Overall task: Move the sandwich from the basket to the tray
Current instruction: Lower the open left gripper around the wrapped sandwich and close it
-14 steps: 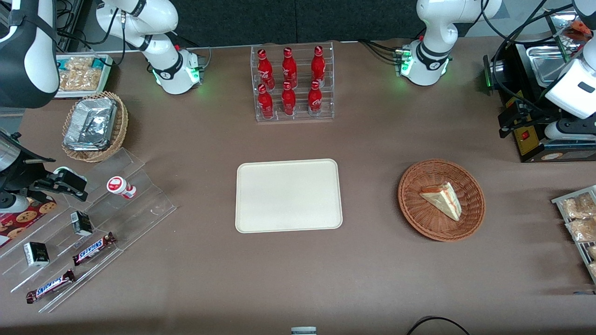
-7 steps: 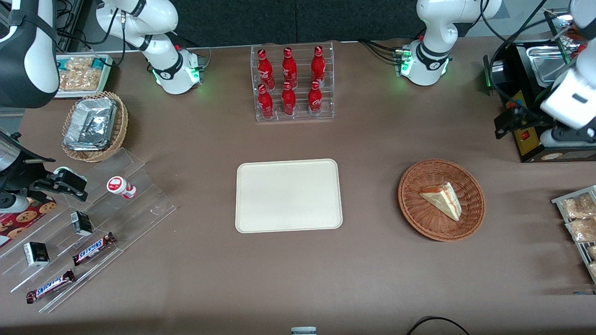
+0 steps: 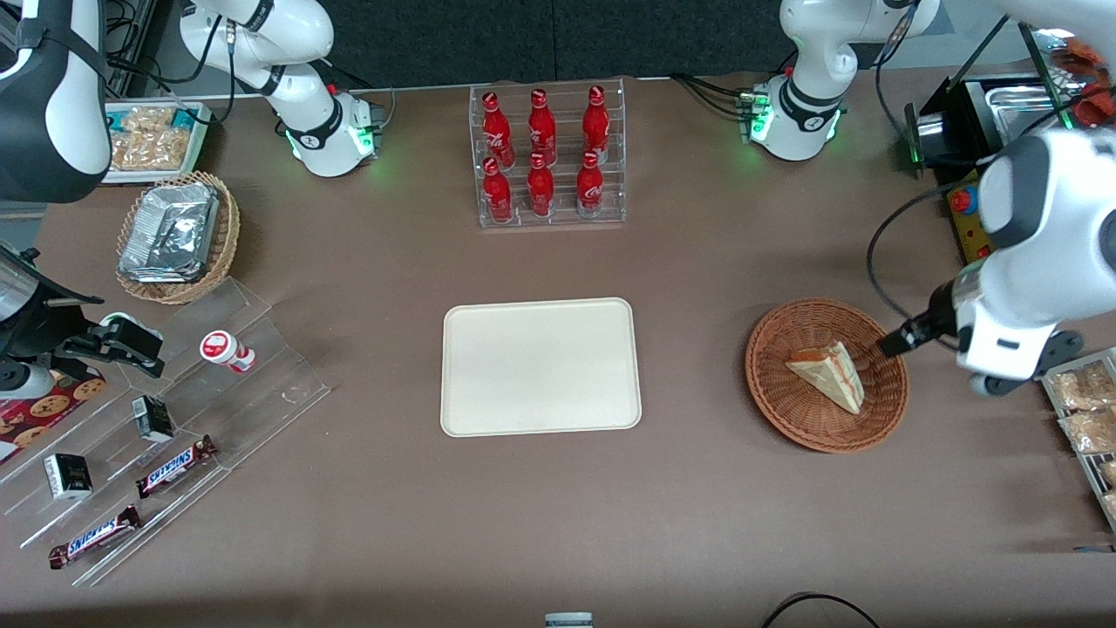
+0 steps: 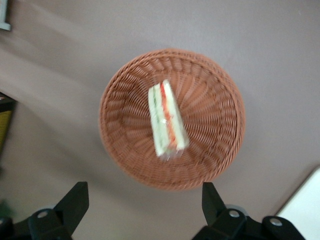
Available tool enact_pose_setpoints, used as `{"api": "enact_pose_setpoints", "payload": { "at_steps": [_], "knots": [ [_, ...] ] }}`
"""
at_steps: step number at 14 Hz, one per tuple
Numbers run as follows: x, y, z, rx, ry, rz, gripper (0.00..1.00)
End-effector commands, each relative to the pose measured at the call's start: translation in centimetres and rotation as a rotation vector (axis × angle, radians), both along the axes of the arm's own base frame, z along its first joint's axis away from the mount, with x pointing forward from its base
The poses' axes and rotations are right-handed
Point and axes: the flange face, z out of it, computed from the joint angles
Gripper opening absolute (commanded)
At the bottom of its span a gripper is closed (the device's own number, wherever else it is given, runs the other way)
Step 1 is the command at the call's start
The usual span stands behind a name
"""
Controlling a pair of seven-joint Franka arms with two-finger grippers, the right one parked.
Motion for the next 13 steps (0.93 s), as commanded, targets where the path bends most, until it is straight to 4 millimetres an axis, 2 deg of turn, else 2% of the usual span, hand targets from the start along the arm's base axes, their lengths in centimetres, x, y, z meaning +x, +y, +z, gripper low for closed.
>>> {"api": "enact_pose_setpoints", "payload": {
  "at_steps": [1,6,9,13],
  "knots": [
    [-1.6,-0.1,-4.2,-0.001,-0.041,0.098,1.00],
    [-4.2,-0.1,-12.5,-0.011,-0.135,0.194,1.00],
    [-5.2,0.1,-15.4,-0.019,-0.173,0.212,1.00],
    [-4.9,0.1,-18.8,-0.031,-0.214,0.263,1.00]
  ]
}}
